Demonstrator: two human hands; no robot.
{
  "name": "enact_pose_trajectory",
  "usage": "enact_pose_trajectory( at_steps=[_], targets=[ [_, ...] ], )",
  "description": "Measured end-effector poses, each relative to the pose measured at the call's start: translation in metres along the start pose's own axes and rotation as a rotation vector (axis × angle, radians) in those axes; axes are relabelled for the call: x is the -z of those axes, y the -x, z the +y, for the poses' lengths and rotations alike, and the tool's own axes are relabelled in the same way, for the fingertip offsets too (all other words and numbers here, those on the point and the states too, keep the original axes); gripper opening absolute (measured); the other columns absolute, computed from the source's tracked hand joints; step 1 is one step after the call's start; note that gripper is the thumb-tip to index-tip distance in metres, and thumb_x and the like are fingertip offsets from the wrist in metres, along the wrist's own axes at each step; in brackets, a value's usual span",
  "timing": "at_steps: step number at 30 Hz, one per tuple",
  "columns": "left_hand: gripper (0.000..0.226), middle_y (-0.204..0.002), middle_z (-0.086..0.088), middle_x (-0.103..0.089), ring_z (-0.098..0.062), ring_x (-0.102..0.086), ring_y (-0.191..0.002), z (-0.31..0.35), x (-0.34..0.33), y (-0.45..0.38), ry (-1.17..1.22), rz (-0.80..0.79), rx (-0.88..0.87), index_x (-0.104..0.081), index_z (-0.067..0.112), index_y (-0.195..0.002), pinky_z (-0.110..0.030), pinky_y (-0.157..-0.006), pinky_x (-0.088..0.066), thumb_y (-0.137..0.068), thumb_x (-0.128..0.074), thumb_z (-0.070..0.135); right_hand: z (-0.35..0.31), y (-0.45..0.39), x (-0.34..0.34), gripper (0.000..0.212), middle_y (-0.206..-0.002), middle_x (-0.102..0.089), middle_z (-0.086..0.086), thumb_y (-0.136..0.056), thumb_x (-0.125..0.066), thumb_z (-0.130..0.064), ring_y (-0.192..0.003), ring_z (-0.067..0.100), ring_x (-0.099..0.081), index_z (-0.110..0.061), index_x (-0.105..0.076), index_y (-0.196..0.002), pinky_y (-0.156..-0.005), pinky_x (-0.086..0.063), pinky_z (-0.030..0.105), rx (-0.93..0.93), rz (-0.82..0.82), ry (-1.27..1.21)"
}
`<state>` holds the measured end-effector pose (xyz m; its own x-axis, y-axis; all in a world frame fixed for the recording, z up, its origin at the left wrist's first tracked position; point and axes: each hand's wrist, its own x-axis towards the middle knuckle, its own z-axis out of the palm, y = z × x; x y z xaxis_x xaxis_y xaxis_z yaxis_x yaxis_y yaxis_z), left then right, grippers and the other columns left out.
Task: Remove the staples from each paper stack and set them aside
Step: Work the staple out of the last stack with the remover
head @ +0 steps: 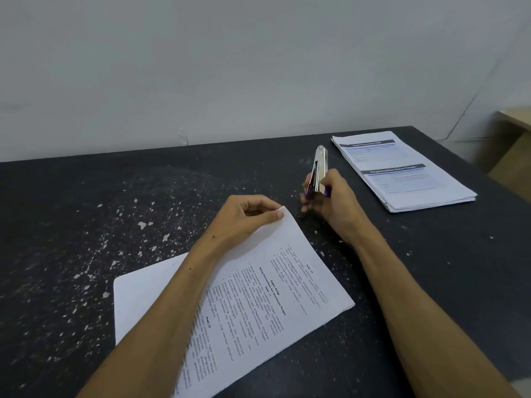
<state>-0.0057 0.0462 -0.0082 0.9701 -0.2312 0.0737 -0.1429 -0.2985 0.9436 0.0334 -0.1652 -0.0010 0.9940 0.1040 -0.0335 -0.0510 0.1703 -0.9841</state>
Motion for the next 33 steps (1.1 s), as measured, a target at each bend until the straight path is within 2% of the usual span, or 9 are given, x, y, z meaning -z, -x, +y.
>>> enact_pose_trajectory(
  at_steps=[3, 5, 9, 13, 18, 26, 33],
  targets=[
    [0.012, -0.097, 0.013, -0.079, 0.000, -0.071, -0.087, 0.003, 0.001, 0.001, -0.011, 0.002, 0.021, -0.083, 0.022, -0.096, -0.010, -0.073, -0.047, -0.095, -0.073, 0.028, -0.001, 0.003, -0.001, 0.027, -0.075, -0.060, 0.005, -0.093, -0.057, -0.036, -0.066, 0.021, -0.060, -0.009, -0.057, -0.092, -0.058, -0.049, 0.036, -0.017, -0.062, 0.043],
    [0.011, -0.099, 0.011, -0.080, -0.007, -0.072, -0.093, 0.003, 0.003, 0.001, -0.013, -0.027, 0.035, -0.084, 0.024, -0.097, -0.018, -0.080, -0.050, -0.094, -0.074, 0.028, -0.003, 0.006, 0.001, 0.031, -0.077, -0.064, 0.007, -0.096, -0.069, -0.037, -0.069, 0.022, -0.064, -0.008, -0.059, -0.092, -0.059, -0.051, 0.034, 0.001, -0.135, 0.226],
    [0.012, -0.100, 0.003, -0.080, -0.020, -0.074, -0.098, 0.003, 0.008, 0.000, -0.015, -0.098, 0.056, -0.083, 0.023, -0.101, -0.036, -0.092, -0.056, -0.090, -0.079, 0.024, -0.009, 0.012, 0.005, 0.029, -0.089, -0.074, 0.018, -0.091, -0.079, -0.025, -0.076, 0.023, -0.071, -0.005, -0.061, -0.098, -0.060, -0.053, 0.028, -0.040, -0.283, 0.475],
    [0.011, -0.097, -0.001, -0.079, -0.021, -0.075, -0.096, 0.002, 0.009, 0.001, 0.006, -0.107, 0.053, -0.082, 0.018, -0.098, -0.035, -0.090, -0.059, -0.088, -0.081, 0.014, -0.016, 0.016, 0.008, 0.028, -0.100, -0.075, 0.022, -0.088, -0.079, -0.010, -0.073, 0.020, -0.068, -0.008, -0.054, -0.102, -0.060, -0.053, 0.029, -0.072, -0.351, 0.520],
    [0.010, -0.092, -0.005, -0.080, -0.023, -0.076, -0.092, 0.001, 0.009, 0.000, -0.003, -0.116, 0.054, -0.082, 0.013, -0.095, -0.029, -0.083, -0.058, -0.086, -0.080, 0.008, -0.017, 0.017, 0.008, 0.032, -0.097, -0.077, 0.017, -0.087, -0.079, -0.003, -0.072, 0.018, -0.068, -0.008, -0.052, -0.101, -0.058, -0.053, 0.028, -0.081, -0.419, 0.536],
    [0.012, -0.104, -0.011, -0.079, -0.034, -0.073, -0.104, 0.000, 0.012, 0.000, 0.032, -0.142, 0.074, -0.078, 0.010, -0.093, -0.051, -0.100, -0.056, -0.084, -0.079, 0.000, -0.015, 0.016, 0.007, 0.034, -0.096, -0.077, 0.016, -0.086, -0.081, -0.002, -0.070, 0.016, -0.068, -0.007, -0.052, -0.103, -0.057, -0.054, 0.025, -0.074, -0.419, 0.579],
    [0.013, -0.108, -0.010, -0.078, -0.031, -0.074, -0.105, 0.001, 0.015, -0.001, 0.035, -0.189, 0.099, -0.078, 0.013, -0.094, -0.050, -0.105, -0.055, -0.083, -0.082, 0.007, -0.015, 0.015, 0.007, 0.033, -0.096, -0.077, 0.016, -0.086, -0.080, -0.001, -0.070, 0.015, -0.069, -0.007, -0.053, -0.103, -0.059, -0.055, 0.025, -0.070, -0.417, 0.595]
  ],
)
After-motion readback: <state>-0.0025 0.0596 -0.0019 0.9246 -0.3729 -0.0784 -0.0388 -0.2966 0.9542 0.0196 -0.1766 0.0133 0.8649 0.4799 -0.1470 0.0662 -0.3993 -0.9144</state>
